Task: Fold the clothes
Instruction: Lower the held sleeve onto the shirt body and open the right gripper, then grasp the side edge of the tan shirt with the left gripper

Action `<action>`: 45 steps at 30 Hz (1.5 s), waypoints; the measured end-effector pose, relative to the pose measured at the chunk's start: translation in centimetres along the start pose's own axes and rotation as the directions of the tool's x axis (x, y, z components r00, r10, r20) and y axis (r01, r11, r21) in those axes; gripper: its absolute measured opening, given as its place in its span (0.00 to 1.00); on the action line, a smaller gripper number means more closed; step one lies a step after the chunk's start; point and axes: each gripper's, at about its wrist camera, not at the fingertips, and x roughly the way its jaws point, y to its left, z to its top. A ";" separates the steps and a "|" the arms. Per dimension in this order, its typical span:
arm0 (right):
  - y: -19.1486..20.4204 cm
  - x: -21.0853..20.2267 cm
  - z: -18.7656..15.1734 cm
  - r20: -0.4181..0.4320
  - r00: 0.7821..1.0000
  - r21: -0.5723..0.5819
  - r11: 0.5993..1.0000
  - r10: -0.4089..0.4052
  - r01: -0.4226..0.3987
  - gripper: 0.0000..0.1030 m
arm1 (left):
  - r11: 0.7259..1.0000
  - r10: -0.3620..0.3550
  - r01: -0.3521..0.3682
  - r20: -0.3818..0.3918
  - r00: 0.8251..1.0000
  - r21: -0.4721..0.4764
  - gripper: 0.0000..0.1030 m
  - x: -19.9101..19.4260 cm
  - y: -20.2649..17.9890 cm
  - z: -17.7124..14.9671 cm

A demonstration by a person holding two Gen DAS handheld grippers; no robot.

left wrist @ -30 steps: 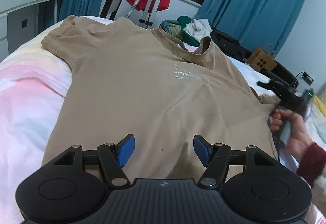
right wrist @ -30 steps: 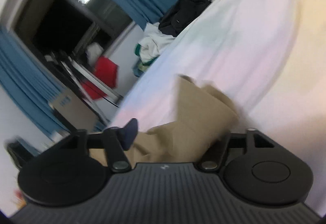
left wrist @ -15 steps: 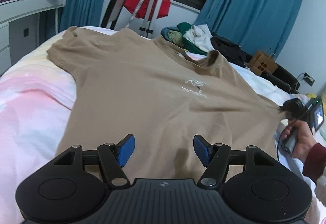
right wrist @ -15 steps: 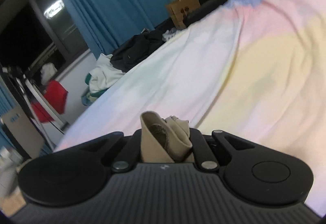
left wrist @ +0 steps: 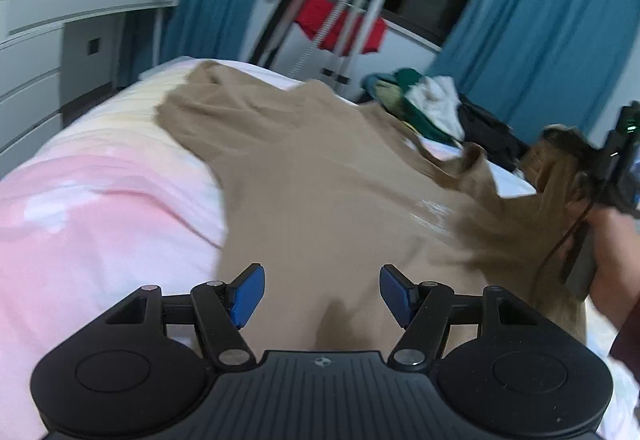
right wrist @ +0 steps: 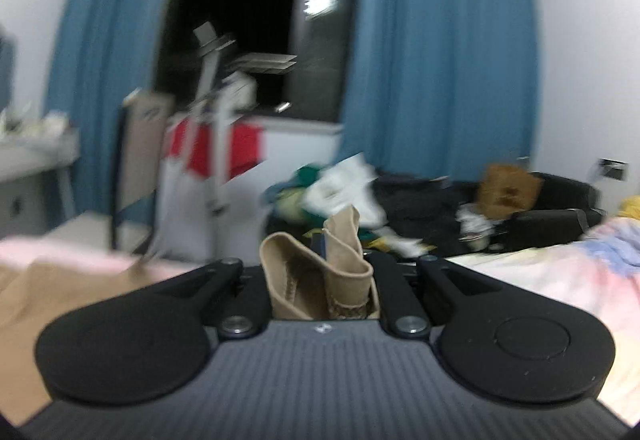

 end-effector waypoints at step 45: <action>-17.1 -29.6 -5.6 -0.123 0.991 0.594 0.804 0.060 0.025 0.73 | 0.916 -0.292 0.308 -0.099 0.951 0.255 0.63 -7.9 -11.4 -8.0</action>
